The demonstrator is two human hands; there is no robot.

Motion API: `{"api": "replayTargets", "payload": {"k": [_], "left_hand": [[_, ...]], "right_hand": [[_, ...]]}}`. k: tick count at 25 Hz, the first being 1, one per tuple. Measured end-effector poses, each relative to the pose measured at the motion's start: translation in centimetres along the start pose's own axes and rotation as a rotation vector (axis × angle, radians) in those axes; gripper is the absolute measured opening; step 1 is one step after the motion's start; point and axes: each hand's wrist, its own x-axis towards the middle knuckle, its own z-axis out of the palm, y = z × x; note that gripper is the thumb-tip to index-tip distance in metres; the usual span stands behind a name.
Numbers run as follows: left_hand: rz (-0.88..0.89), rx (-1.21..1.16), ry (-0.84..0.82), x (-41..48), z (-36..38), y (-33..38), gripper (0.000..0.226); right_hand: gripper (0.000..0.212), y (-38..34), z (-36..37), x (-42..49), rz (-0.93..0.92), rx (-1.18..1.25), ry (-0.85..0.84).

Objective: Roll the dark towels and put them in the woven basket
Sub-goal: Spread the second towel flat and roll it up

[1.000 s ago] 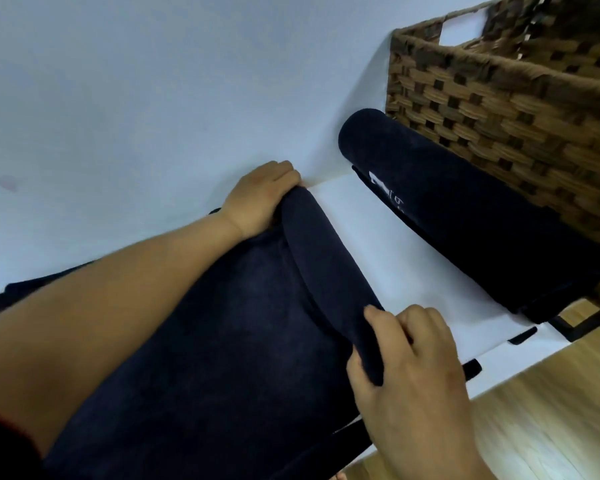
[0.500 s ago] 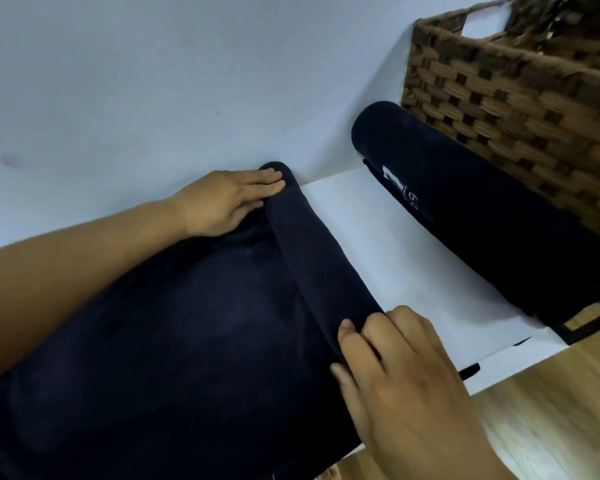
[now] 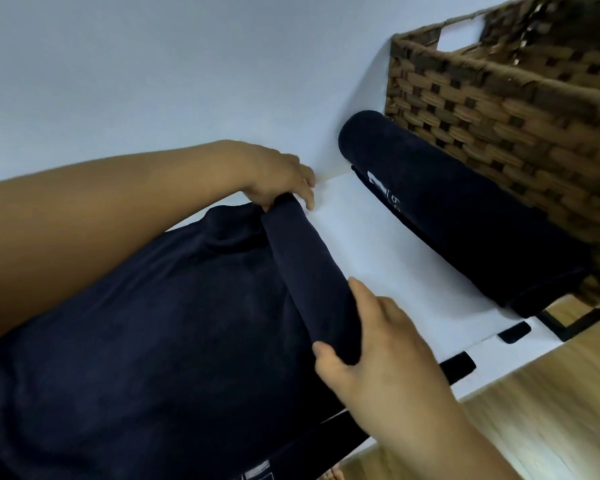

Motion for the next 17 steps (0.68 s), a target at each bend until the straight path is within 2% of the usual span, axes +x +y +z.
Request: {"api": "replayTargets", "payload": {"k": [2, 4, 7, 11, 13, 14, 16, 17], "left_hand": [[0.049, -0.054, -0.029, -0.2, 0.1, 0.6, 0.061], [0.027, -0.094, -0.048, -0.3, -0.2, 1.0, 0.052], [-0.021, -0.092, -0.012, 0.1, -0.9, 1.4, 0.055], [-0.031, -0.263, 0.096, 0.6, -1.0, 1.4, 0.056], [-0.039, -0.265, 0.201, 0.6, 0.0, 1.2, 0.058], [-0.047, -0.270, 0.275, 0.3, 1.0, 1.2, 0.058], [-0.085, -0.353, 0.490, -0.5, 4.0, 1.4, 0.058], [-0.114, -0.401, 0.636, -1.2, 5.9, 1.7, 0.059]], "right_hand": [[0.084, -0.4, 0.3, -0.3, -0.032, -0.061, 0.003], [0.081, -0.7, -0.1, -0.5, -0.015, -0.017, -0.032], [0.074, 0.3, -1.5, 0.0, -0.008, -0.029, -0.001], [0.080, 1.5, -2.0, 0.9, 0.005, -0.402, 0.041], [0.080, 1.6, -1.0, 0.8, -0.011, -0.526, 0.175], [0.074, 1.2, -0.4, 0.5, -0.024, -0.573, 0.241], [0.062, 0.2, 0.4, -0.1, -0.070, -0.636, 0.320], [0.065, -0.2, 0.7, -0.4, -0.115, -0.652, 0.350]]}}
